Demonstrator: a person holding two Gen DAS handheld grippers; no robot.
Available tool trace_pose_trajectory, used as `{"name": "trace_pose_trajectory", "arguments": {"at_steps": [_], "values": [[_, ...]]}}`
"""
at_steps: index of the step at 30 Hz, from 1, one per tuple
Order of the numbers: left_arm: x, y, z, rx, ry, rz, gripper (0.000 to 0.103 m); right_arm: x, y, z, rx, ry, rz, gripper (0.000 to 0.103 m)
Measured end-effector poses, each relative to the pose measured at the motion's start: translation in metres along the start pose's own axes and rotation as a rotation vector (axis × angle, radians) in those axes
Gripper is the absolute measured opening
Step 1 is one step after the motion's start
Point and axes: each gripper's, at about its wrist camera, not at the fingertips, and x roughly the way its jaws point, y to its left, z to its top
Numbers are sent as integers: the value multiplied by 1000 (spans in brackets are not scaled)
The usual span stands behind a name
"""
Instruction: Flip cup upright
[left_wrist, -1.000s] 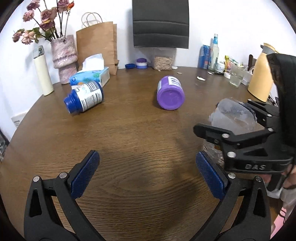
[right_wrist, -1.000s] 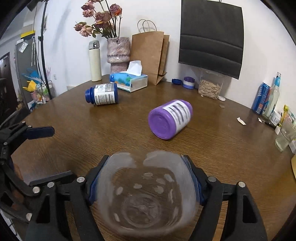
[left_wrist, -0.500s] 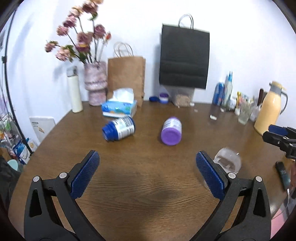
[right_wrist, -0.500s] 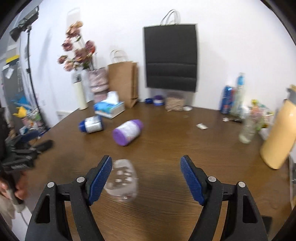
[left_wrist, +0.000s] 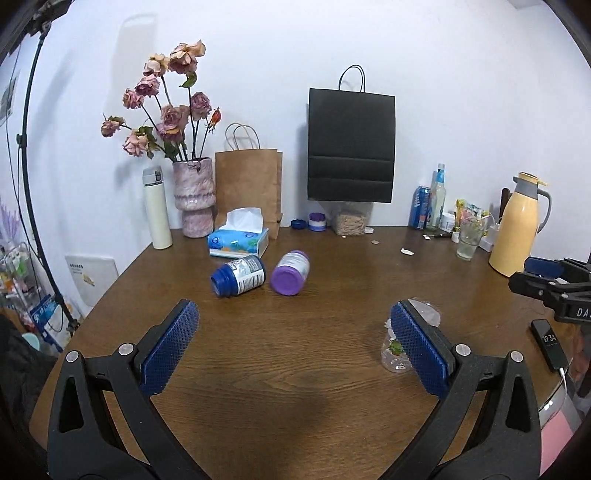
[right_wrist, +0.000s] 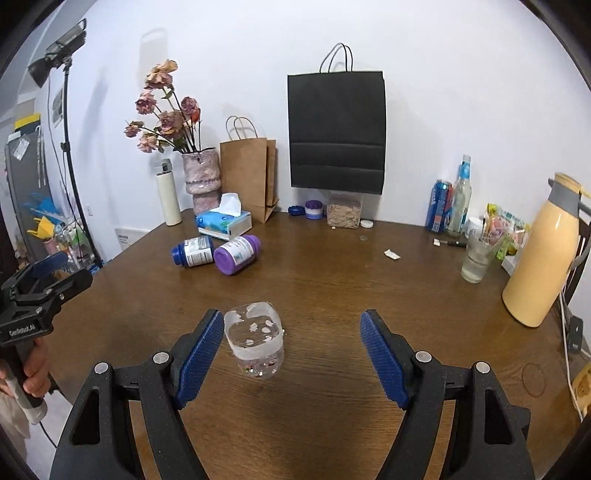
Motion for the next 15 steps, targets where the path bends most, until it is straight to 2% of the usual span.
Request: {"name": "trace_pose_trajectory", "arguments": {"at_steps": [5, 7, 11, 13, 15], "values": [[-31, -2, -19, -21, -22, 34, 103, -27, 14, -20, -18, -50, 2, 81], [-58, -6, -37, -7, -52, 71, 103, -45, 23, -39, -37, -102, 1, 81], [-120, -14, -80, 18, -174, 119, 103, -89, 43, -88, -58, -204, -7, 81], [-146, -16, -104, 5, -219, 108, 103, -108, 56, -116, -71, -235, -27, 81], [-161, -19, -123, 15, -230, 82, 103, -124, 66, -144, -51, -255, -34, 81]]}}
